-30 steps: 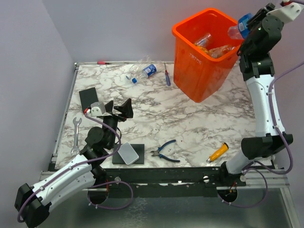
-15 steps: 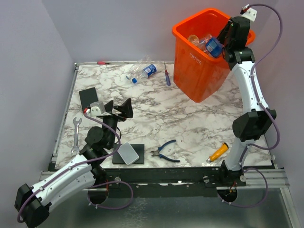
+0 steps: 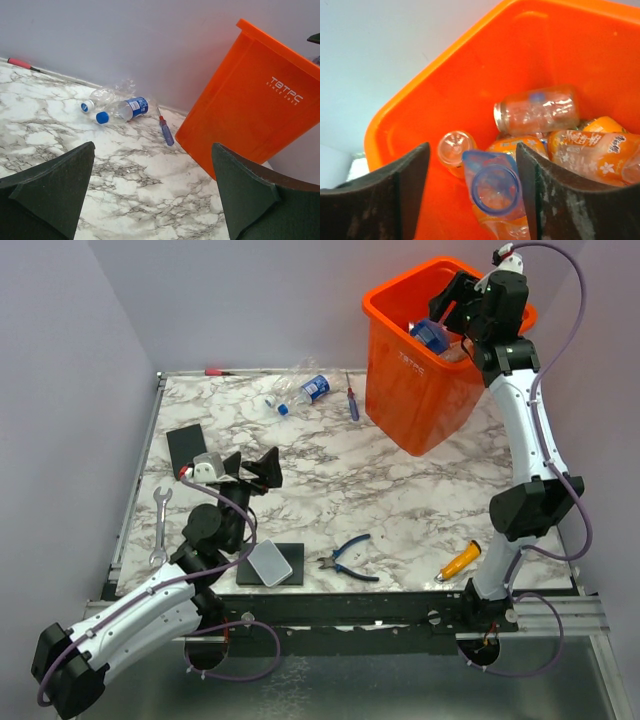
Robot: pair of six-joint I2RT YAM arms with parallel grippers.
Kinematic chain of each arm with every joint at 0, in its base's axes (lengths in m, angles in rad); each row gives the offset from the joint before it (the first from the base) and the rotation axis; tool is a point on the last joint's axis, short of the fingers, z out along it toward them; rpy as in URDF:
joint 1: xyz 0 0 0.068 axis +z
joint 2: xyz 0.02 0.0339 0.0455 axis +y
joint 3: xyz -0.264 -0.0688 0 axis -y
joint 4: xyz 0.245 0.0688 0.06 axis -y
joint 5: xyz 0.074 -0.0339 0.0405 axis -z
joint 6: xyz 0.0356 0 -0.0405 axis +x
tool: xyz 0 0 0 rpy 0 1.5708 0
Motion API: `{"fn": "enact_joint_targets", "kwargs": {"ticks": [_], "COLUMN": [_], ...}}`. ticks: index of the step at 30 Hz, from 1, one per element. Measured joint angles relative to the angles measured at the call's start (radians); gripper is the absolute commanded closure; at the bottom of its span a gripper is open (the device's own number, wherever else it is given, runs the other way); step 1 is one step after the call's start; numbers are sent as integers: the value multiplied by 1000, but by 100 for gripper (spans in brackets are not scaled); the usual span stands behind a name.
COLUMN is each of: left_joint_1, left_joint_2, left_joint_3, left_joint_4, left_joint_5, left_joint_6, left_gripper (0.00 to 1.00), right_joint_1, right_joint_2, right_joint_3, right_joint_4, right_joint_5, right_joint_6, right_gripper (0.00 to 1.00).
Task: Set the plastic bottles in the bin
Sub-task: Place the plastic bottle in the trash bin.
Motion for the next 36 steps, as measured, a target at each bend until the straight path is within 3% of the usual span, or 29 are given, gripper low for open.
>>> {"fn": "enact_joint_targets", "kwargs": {"ticks": [9, 16, 19, 22, 26, 31, 36], "left_joint_1": [5, 13, 13, 13, 44, 181, 225], "left_joint_2": [50, 92, 114, 156, 271, 582, 886], "left_joint_3": [12, 19, 32, 66, 137, 410, 752], "left_joint_4": [-11, -29, -53, -94, -169, -359, -485], "left_joint_5": [2, 6, -5, -53, -93, 5, 100], "left_joint_6": [-2, -2, 2, -1, -37, -75, -14], "left_gripper": [1, 1, 1, 1, 1, 1, 1], "right_joint_1": [31, 238, 293, 310, 364, 405, 405], "right_joint_2": [-29, -210, -412, -663, -874, -954, -1030], "right_joint_3": [8, 14, -181, -481, -791, -1096, -1309], "right_joint_4": [-93, -68, 49, 182, 292, 310, 246], "right_joint_5": [130, 187, 119, 31, -55, -103, -104], "right_joint_6": [10, -17, -16, 34, 119, 153, 158], "right_gripper": [19, 21, 23, 26, 26, 26, 26]}}
